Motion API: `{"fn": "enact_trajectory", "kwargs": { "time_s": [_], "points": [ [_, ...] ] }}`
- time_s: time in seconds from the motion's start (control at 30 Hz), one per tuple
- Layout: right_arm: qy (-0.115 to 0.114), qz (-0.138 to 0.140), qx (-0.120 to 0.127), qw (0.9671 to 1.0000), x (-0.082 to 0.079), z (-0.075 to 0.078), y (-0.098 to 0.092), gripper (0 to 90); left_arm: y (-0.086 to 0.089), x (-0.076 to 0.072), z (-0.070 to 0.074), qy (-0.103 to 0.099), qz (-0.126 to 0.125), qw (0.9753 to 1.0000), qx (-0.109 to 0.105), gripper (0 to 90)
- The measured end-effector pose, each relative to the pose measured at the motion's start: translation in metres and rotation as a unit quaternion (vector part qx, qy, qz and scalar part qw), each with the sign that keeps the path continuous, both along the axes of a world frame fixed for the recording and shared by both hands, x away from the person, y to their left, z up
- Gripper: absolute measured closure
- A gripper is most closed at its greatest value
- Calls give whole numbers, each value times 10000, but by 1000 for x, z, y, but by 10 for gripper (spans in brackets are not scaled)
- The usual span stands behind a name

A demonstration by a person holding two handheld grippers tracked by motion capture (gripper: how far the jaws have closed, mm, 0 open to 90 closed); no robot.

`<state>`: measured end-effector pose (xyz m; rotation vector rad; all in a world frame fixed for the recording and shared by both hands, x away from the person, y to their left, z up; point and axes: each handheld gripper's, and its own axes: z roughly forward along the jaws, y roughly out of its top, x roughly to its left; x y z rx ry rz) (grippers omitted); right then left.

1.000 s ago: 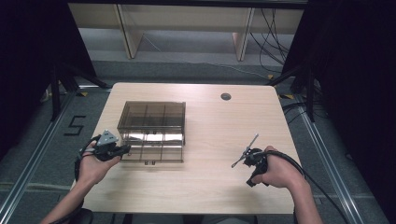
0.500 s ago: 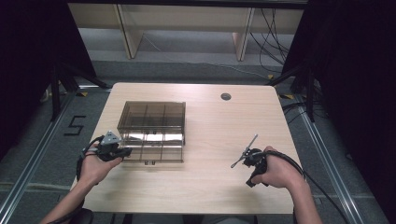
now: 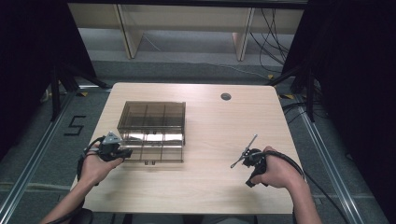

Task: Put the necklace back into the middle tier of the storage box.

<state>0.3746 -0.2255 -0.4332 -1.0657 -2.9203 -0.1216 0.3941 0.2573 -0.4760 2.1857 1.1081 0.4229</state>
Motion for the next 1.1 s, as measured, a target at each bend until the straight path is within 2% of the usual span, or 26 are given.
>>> {"fn": "enact_trajectory", "kwargs": {
  "time_s": [0.2,0.27,0.3,0.37,0.47,0.53,0.57,0.63,0.7,0.73,0.77,0.83,0.9,0.97,1.07,1.1],
  "points": [
    [-58,62,17,10000,1,0,-1,548,0,-1,4,28,68,10000,-34,784],
    [-51,59,18,10000,1,0,-1,548,-1,-3,5,-76,120,9999,-77,767],
    [-53,23,7,10000,1,0,-1,548,-1,-3,6,-10,141,9998,-128,754],
    [-11,-65,-2,10000,0,1,0,548,-1,-6,8,-55,172,9997,-145,732],
    [-30,-6,-2,10000,0,1,-1,547,-1,-10,12,-116,207,9995,-188,701],
    [-27,16,28,10000,1,0,-1,546,-1,-14,14,-80,230,9995,-220,657],
    [-21,-101,-28,9999,0,0,-1,546,-1,-17,15,-136,255,9992,-260,634],
    [-24,-118,-21,9999,0,0,-1,546,-2,-19,16,-191,309,9988,-341,584],
    [-26,-133,-26,9999,0,0,-2,546,-3,-27,19,-346,327,9982,-376,531],
    [-34,-108,-11,9999,0,0,-3,546,-3,-30,20,-397,323,9980,-376,500],
    [-79,60,19,9999,2,-1,-5,546,-3,-32,19,-503,357,9973,-392,477],
    [-75,18,21,10000,2,-1,-5,545,1,-37,21,-597,307,9973,-294,440],
    [-16,-223,-31,9997,-1,0,-3,544,3,-42,19,-842,360,9950,-389,402],
    [-16,-175,18,9998,0,-1,-3,543,4,-46,15,-863,414,9941,-512,374],
    [-18,-201,9,9998,-1,-1,-3,542,10,-50,10,-806,257,9960,-303,354],
    [-17,-209,8,9998,-1,0,-3,542,9,-50,7,-717,301,9961,-425,351]
  ]
}}
